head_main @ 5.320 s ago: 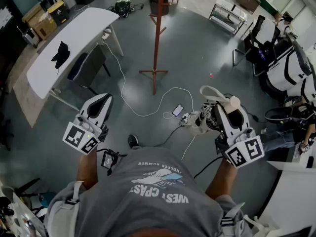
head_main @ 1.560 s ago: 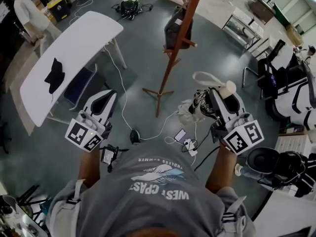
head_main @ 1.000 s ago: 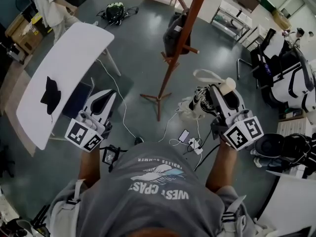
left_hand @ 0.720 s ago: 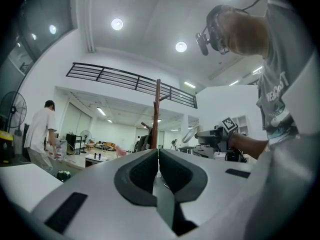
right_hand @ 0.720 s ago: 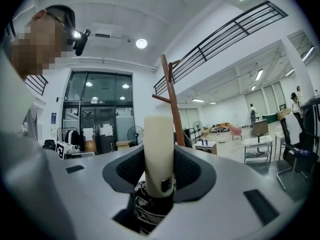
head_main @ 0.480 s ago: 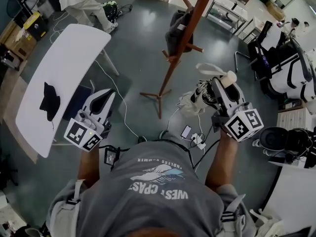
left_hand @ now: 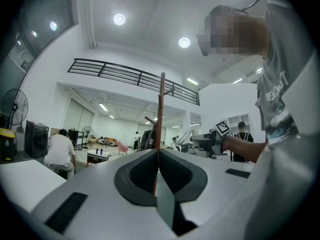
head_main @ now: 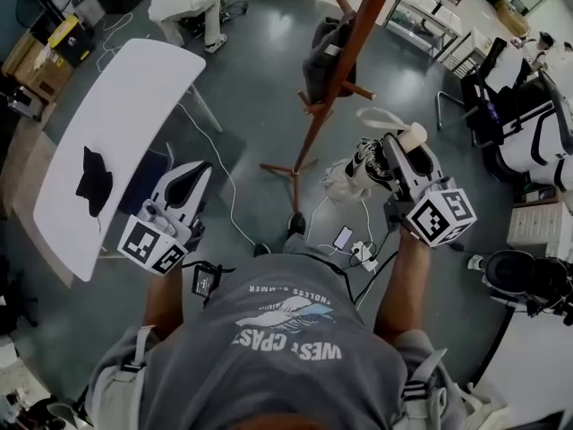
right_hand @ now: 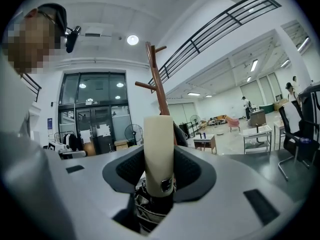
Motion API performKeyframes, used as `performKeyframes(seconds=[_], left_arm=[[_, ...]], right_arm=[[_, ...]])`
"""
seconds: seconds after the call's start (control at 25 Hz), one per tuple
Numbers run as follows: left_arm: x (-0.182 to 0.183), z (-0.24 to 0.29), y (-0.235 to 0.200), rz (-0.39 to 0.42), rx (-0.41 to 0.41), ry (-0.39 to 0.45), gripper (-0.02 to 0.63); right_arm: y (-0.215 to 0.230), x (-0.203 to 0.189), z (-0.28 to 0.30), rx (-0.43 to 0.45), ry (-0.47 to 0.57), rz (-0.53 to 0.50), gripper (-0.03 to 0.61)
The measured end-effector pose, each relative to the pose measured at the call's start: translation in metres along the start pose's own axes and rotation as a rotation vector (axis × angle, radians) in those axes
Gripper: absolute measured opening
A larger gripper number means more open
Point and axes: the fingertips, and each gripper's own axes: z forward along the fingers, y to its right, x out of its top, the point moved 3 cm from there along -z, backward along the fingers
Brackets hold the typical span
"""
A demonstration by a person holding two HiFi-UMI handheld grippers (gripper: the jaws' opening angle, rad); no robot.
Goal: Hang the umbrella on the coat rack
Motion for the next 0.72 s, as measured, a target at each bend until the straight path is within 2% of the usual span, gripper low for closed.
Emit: performKeyframes(seconds=[0.72], left_arm=[[-0.007, 0.041, -0.017, -0.015, 0.024, -0.042, 0.018]], right_arm=[[0.057, -0.031, 0.053, -0.020, -0.099, 0.061, 0.176]])
